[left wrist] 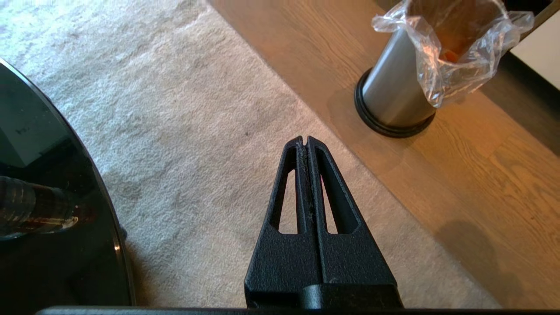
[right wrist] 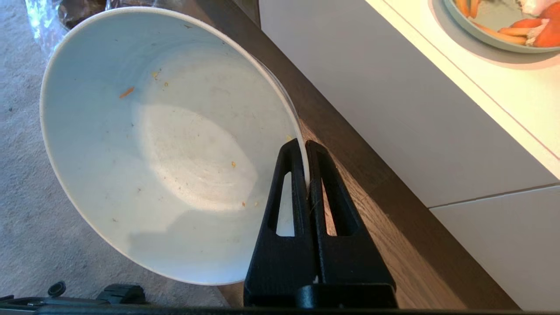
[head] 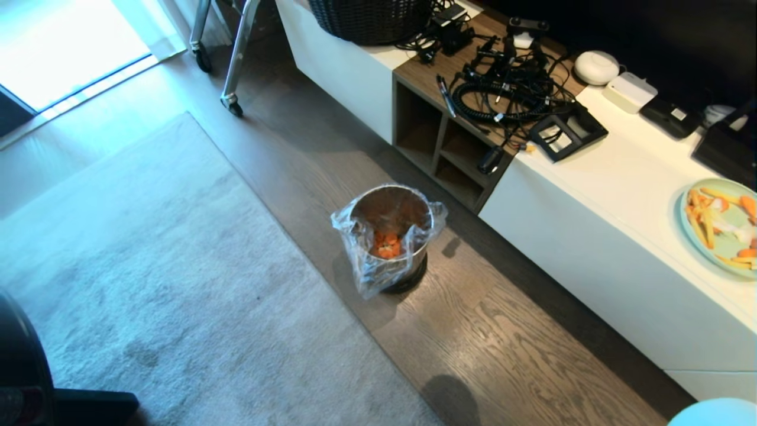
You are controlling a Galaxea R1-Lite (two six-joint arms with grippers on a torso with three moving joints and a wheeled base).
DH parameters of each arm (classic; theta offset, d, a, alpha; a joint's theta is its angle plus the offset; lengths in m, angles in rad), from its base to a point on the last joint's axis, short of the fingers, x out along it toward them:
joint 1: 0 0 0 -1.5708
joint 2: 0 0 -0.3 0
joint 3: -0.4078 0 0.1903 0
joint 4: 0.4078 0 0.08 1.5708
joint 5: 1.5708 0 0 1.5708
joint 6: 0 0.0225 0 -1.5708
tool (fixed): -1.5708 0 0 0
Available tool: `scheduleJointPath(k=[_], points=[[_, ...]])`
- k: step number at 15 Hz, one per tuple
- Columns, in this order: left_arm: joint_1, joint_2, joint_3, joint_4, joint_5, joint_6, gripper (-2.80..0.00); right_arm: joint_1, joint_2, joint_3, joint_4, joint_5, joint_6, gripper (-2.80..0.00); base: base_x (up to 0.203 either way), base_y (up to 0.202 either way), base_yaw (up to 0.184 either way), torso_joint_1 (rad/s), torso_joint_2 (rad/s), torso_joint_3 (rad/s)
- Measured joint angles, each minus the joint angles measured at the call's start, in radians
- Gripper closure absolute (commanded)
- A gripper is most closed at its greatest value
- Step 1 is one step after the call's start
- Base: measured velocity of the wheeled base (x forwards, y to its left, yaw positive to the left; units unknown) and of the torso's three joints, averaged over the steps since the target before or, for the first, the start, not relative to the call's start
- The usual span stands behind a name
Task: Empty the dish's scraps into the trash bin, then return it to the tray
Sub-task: Put the bowl back to the table
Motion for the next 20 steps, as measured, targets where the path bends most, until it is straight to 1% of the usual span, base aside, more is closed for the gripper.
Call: scheduleJointPath(k=[20], points=[[0.000, 0.000, 0.000, 0.000, 0.001, -0.002, 0.00, 0.000, 0.001, 0.000, 0.000, 0.000, 0.000, 0.00, 0.000, 0.000, 0.000, 0.001, 0.00, 0.203]])
